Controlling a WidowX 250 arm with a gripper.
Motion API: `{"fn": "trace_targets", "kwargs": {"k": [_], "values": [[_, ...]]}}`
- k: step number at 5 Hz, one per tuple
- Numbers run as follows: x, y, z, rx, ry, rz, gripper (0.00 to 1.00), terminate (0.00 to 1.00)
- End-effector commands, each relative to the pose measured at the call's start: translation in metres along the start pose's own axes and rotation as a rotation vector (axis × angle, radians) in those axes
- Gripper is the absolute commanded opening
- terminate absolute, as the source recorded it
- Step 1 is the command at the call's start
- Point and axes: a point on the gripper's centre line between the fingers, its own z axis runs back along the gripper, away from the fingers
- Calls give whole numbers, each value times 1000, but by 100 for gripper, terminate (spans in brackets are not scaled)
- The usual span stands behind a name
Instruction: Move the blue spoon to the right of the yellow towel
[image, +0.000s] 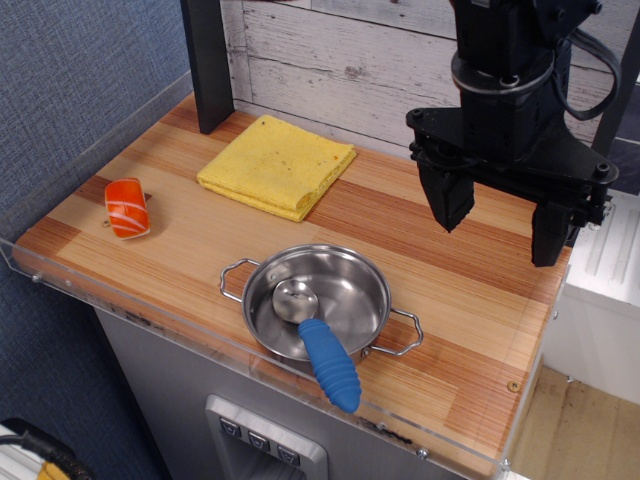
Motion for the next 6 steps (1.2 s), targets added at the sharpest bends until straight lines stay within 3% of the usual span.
{"fn": "trace_targets", "kwargs": {"k": [1,2,3,4,6], "values": [[0,0,0,0,0,0,100,0],[-19,2,7,45,30,73,100,0],[-44,10,11,145,73,308,100,0],[-67,17,9,190,86,546,100,0],[-94,24,-1,192,125,747,100,0]]}}
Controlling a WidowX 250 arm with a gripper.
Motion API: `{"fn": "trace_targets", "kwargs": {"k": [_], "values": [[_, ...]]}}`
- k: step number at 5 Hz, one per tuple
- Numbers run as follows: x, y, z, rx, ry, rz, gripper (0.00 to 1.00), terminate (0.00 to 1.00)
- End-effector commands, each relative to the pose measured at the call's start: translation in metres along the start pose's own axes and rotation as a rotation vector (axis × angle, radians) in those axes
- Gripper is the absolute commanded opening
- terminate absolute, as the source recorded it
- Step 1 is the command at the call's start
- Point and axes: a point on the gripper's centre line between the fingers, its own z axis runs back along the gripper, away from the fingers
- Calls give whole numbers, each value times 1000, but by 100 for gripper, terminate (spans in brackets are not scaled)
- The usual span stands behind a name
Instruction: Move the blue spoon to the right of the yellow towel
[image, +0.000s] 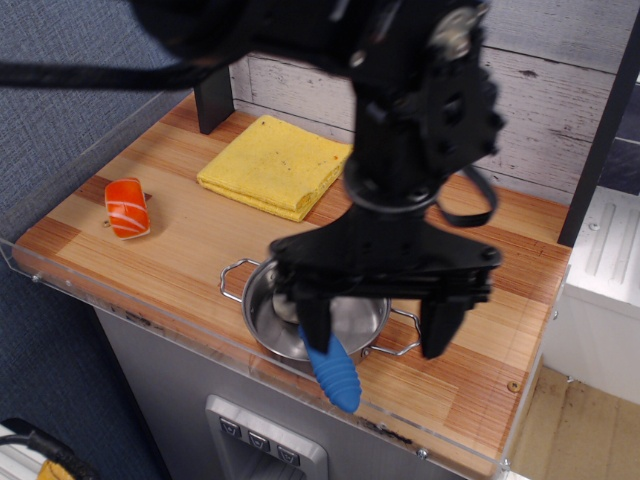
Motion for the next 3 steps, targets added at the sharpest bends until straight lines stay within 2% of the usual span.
{"fn": "trace_targets", "kwargs": {"k": [1,3], "values": [[-3,9,-3,-47,-61,141,100,0],[1,9,-17,-28,-83,192,100,0]]}}
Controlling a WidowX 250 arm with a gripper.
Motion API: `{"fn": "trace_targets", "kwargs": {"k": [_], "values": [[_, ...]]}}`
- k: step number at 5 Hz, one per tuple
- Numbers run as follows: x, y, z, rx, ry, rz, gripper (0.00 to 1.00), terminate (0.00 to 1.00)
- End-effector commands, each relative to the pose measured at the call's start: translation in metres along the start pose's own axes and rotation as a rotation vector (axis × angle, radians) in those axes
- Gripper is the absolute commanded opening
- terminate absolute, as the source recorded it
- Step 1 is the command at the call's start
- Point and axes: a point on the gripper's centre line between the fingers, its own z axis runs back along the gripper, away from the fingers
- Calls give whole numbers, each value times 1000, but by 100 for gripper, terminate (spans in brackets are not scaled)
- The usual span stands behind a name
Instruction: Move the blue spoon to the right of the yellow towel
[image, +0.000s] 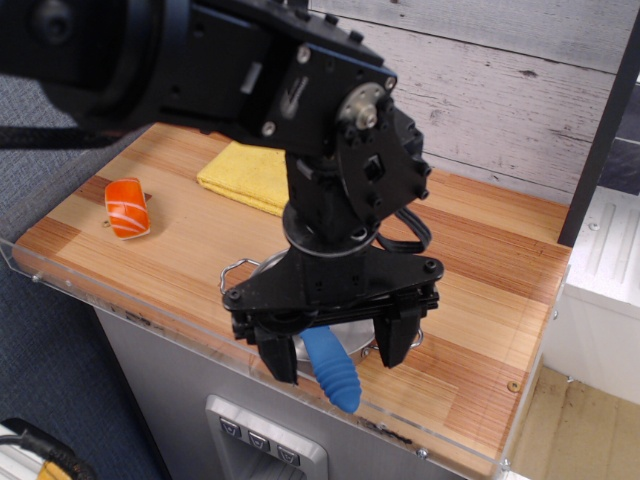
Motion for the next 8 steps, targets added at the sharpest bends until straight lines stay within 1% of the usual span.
{"fn": "trace_targets", "kwargs": {"k": [1,2,3,4,6,7,8], "values": [[1,-10,-10,-6,-38,47,100,0],[1,-10,-19,4,-24,65,100,0],[1,-9,-24,8,-15,71,100,0],[0,-6,-28,15,6,81,100,0],[-1,-4,-35,15,19,102,100,0],[-1,-4,-32,10,7,106,0,0],[0,-5,-28,4,3,110,0,0]]}}
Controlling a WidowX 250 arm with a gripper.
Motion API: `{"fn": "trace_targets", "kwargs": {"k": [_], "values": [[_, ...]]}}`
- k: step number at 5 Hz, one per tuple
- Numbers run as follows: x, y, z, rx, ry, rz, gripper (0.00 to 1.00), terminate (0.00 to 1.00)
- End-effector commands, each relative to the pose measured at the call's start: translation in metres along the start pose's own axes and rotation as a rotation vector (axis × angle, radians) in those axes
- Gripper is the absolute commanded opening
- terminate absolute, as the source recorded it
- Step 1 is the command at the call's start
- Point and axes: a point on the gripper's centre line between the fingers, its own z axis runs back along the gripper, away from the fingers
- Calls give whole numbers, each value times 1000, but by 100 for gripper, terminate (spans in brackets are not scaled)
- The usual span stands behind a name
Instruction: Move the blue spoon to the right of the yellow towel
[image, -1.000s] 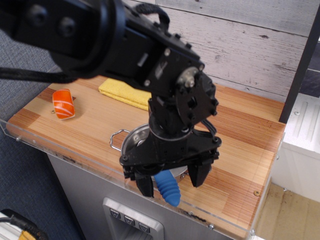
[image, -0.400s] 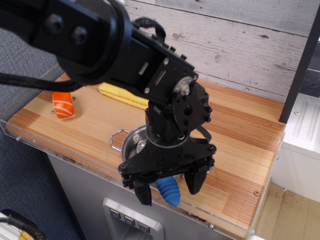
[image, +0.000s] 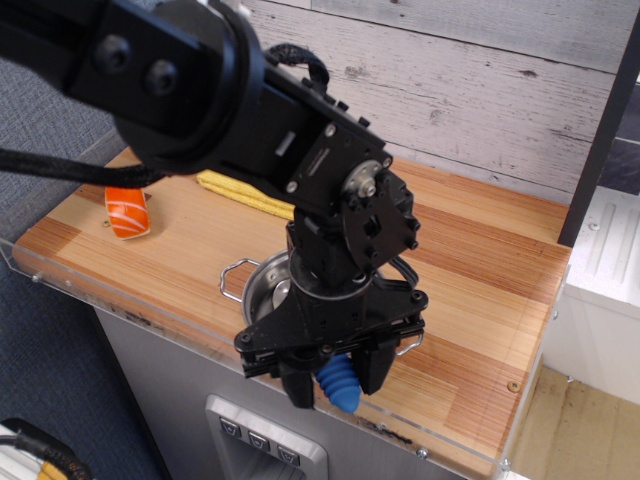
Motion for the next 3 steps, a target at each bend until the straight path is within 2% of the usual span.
{"fn": "trace_targets", "kwargs": {"k": [1,3], "values": [[0,-8,19,-34,-37,6,0,0],[3,-16,45,-75,-83,-7,0,0]]}}
